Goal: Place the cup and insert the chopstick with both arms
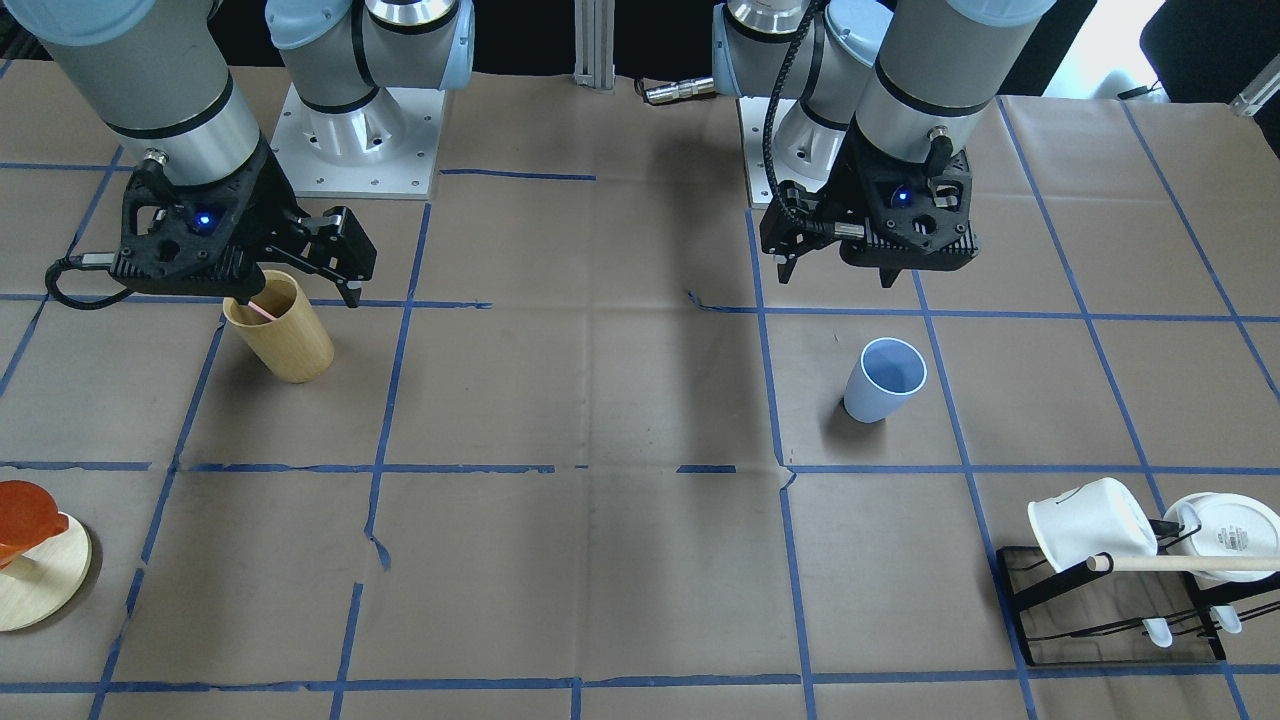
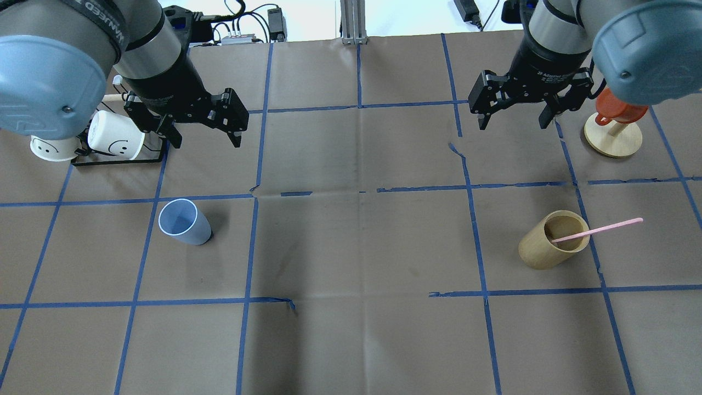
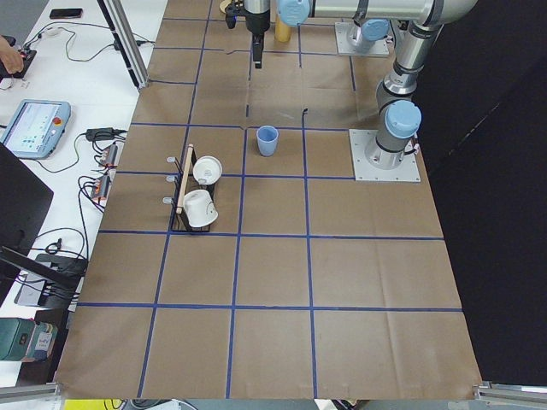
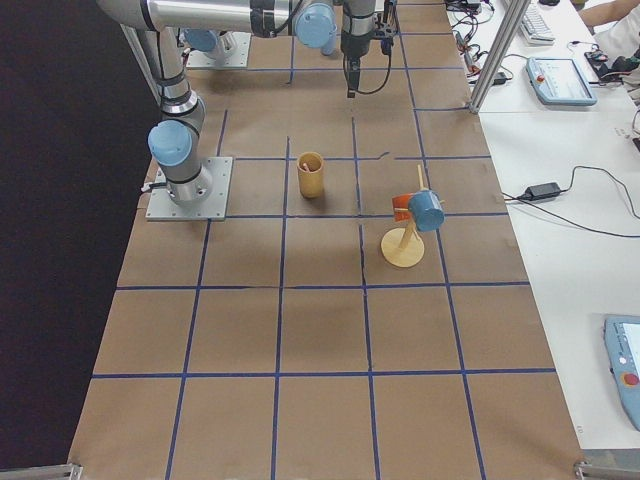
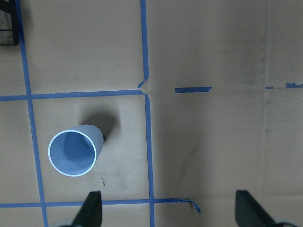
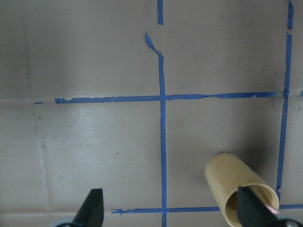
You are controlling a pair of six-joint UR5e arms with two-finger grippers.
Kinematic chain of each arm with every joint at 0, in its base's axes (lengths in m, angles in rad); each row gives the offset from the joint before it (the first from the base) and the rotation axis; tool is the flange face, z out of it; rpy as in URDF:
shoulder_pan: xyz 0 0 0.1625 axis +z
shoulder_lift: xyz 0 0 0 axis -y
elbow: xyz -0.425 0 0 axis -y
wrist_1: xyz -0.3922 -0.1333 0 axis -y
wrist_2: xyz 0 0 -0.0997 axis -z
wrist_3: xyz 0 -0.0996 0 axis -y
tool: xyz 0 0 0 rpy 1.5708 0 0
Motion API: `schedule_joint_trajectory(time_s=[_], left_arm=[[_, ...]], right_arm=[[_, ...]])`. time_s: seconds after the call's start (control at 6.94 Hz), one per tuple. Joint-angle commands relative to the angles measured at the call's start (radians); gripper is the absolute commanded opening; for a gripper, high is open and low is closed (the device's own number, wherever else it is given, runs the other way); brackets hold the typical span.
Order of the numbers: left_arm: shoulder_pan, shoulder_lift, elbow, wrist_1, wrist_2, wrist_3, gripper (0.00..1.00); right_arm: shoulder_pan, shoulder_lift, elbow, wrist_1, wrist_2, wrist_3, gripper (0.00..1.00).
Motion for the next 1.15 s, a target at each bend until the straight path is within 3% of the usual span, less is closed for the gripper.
schedule_joint_trajectory(time_s=[0.0,1.01], left_arm=[[0.0,0.0,0.0,0.001,0.0,0.0,1.0],[0.002,0.005,0.0,0.0,0.001,0.0,1.0]], right_arm=[[-0.009,0.019,-0.001,0.004,0.002,-0.002,1.0],[-0.026,0.019,-0.009,0.007,-0.03,-0.003,1.0]])
